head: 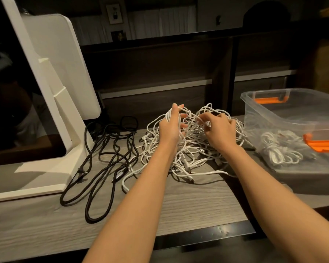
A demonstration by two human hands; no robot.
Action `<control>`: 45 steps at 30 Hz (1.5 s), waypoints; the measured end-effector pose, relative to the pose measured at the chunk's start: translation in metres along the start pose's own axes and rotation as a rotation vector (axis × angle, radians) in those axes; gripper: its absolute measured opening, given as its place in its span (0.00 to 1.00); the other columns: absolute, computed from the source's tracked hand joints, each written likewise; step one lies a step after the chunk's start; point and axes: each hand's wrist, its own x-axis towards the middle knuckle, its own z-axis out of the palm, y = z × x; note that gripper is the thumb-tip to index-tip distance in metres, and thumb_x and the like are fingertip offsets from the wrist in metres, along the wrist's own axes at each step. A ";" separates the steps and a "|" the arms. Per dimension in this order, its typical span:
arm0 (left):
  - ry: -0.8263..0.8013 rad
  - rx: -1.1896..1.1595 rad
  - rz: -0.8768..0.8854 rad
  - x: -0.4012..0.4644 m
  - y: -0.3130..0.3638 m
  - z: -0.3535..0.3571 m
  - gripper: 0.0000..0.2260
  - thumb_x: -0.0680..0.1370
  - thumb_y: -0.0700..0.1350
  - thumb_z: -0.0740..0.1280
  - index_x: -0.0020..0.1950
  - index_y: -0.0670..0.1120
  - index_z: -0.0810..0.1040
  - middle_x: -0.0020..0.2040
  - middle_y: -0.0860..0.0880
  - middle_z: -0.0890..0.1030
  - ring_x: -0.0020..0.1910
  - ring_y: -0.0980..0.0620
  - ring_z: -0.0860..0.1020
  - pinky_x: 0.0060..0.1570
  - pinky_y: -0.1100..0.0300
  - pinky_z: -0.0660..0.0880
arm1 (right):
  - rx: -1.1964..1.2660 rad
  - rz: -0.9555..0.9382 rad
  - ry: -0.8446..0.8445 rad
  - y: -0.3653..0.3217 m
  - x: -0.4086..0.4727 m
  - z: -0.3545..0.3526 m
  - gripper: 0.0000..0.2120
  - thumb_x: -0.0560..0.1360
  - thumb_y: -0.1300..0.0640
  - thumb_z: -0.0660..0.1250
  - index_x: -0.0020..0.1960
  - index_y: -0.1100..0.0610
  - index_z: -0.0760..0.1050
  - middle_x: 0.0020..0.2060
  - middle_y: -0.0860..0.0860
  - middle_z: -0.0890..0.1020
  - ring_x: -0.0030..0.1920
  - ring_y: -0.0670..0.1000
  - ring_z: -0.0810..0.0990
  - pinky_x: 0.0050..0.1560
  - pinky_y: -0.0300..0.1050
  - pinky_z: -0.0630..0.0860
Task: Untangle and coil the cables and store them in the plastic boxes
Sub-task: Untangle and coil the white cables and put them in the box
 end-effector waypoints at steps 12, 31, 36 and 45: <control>-0.025 -0.423 -0.194 -0.004 0.006 -0.003 0.20 0.84 0.53 0.56 0.35 0.45 0.71 0.25 0.51 0.71 0.26 0.55 0.74 0.40 0.60 0.74 | 0.048 0.067 -0.011 0.003 0.001 -0.001 0.20 0.79 0.50 0.63 0.70 0.41 0.68 0.54 0.51 0.81 0.70 0.53 0.63 0.66 0.56 0.58; -0.258 0.419 -0.018 -0.002 0.001 0.001 0.23 0.82 0.62 0.50 0.49 0.46 0.76 0.33 0.48 0.76 0.28 0.57 0.75 0.31 0.64 0.75 | 0.067 -0.260 0.361 -0.011 -0.007 -0.005 0.06 0.75 0.52 0.69 0.48 0.52 0.82 0.43 0.49 0.85 0.46 0.54 0.81 0.51 0.52 0.68; -0.355 0.536 -0.061 -0.006 0.006 0.001 0.21 0.80 0.62 0.58 0.36 0.47 0.71 0.27 0.53 0.70 0.25 0.57 0.66 0.28 0.66 0.65 | -0.053 -0.192 0.299 -0.008 -0.004 -0.002 0.08 0.72 0.60 0.70 0.50 0.54 0.81 0.51 0.50 0.83 0.52 0.57 0.78 0.54 0.54 0.67; -0.047 0.279 -0.007 -0.001 -0.002 -0.004 0.15 0.82 0.52 0.62 0.41 0.46 0.80 0.26 0.51 0.69 0.23 0.57 0.68 0.32 0.64 0.68 | 0.062 0.024 0.138 0.004 0.004 0.000 0.09 0.77 0.50 0.66 0.57 0.47 0.79 0.61 0.42 0.78 0.61 0.51 0.68 0.58 0.51 0.58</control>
